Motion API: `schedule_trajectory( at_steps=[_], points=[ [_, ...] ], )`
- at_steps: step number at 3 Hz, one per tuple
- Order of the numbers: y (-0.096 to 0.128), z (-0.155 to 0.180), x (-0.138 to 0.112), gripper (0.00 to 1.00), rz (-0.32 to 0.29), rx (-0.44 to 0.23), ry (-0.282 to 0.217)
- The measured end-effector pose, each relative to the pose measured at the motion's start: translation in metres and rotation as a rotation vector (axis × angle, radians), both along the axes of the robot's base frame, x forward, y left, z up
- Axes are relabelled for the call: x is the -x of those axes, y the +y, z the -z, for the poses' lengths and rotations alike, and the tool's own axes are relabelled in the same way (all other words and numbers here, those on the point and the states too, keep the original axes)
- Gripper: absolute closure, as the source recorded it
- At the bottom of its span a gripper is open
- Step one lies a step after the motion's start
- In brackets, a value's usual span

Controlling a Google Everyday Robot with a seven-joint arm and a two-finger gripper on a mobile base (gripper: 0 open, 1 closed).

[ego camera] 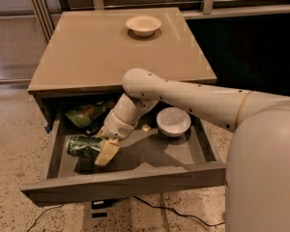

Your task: Place green can into top drawer

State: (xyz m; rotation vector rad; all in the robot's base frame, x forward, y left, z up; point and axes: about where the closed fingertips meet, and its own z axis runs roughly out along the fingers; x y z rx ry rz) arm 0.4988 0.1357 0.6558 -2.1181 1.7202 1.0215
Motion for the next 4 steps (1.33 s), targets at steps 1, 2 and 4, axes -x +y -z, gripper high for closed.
schedule_trajectory(
  at_steps=[1, 2, 4],
  points=[
    [0.0, 0.0, 0.0, 0.6, 0.0, 0.0, 0.0],
    [0.0, 0.0, 0.0, 0.37, 0.0, 0.0, 0.0],
    [0.0001, 0.0001, 0.0001, 0.0, 0.0, 0.0, 0.0]
  ],
)
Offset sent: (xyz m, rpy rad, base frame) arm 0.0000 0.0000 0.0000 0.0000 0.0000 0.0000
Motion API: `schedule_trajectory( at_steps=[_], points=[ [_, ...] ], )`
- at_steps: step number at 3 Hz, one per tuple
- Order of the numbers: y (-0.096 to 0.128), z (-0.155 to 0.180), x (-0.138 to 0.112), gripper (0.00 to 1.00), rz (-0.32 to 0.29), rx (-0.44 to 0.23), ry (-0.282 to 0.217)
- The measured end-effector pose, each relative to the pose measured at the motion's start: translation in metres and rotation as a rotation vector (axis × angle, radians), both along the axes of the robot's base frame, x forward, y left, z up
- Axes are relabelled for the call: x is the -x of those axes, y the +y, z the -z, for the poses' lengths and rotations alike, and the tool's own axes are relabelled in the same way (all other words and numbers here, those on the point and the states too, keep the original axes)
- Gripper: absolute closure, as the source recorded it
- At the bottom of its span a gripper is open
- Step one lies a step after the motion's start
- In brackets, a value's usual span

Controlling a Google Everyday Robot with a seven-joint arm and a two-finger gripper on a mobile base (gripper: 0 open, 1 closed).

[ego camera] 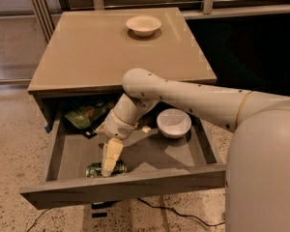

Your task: Place green can into top drawer

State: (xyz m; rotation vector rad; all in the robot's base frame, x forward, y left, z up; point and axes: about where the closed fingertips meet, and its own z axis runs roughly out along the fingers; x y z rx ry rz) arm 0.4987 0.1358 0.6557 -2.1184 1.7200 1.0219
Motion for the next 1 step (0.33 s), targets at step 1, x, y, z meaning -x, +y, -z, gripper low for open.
schedule_trajectory(
  at_steps=[1],
  points=[
    [0.0, 0.0, 0.0, 0.0, 0.0, 0.0, 0.0]
  ],
)
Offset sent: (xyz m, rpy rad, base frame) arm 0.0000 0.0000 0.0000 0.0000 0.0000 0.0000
